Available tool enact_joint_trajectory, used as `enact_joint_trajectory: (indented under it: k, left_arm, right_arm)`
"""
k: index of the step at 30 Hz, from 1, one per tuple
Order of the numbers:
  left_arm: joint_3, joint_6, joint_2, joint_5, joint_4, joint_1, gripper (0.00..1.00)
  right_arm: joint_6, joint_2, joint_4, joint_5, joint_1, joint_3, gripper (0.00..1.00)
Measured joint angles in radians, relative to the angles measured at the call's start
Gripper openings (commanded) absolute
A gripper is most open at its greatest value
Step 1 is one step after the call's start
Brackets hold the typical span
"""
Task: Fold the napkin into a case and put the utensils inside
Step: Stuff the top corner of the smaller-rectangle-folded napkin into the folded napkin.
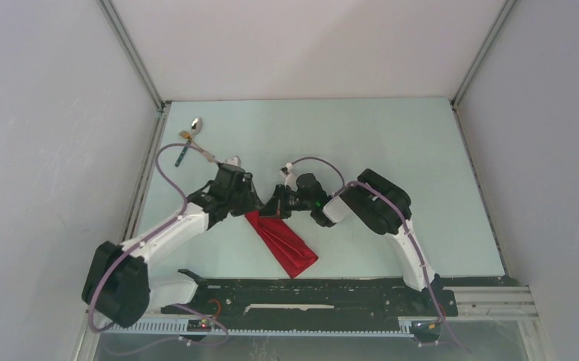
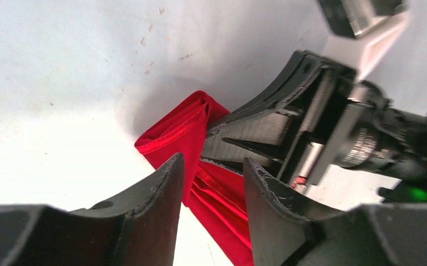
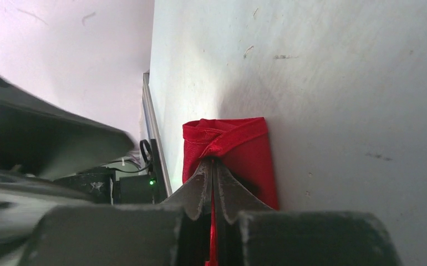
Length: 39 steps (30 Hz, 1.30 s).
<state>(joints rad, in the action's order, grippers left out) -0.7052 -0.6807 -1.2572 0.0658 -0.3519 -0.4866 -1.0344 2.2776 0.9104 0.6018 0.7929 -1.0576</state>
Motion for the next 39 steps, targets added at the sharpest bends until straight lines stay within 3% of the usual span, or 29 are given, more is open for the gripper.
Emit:
enact_joint_trajectory:
  k: [3,7,12,17,29,31,37,39]
  left_arm:
    - [0.006,0.0,0.104,0.002,-0.012,0.023,0.46]
    - [0.035,-0.008,0.192,-0.002,-0.002,0.052,0.14]
    - [0.068,-0.02,0.108,-0.045,0.026,0.075,0.01]
    - [0.097,-0.027,0.027,-0.085,0.067,0.075,0.0]
    - [0.109,-0.028,-0.104,-0.122,0.19,0.075,0.0]
    - [0.121,-0.029,-0.118,-0.122,0.203,0.075,0.0]
    - [0.131,-0.035,-0.119,-0.123,0.228,0.075,0.0]
    - [0.134,-0.035,-0.119,-0.123,0.234,0.076,0.0]
  right_arm:
    - [0.013,-0.006,-0.018,-0.012,0.003,0.0,0.05]
    - [0.041,-0.019,-0.055,-0.029,0.008,-0.002,0.0]
    - [0.088,-0.053,-0.14,-0.047,0.019,-0.002,0.0]
    - [0.149,-0.111,-0.267,-0.068,0.03,-0.002,0.0]
    - [0.226,-0.172,-0.394,-0.081,0.033,0.0,0.0]
    - [0.281,-0.229,-0.47,-0.085,0.033,0.002,0.1]
    - [0.546,-0.492,-0.765,-0.116,0.042,0.002,0.61]
    - [0.649,-0.573,-0.872,-0.171,0.067,-0.001,0.69]
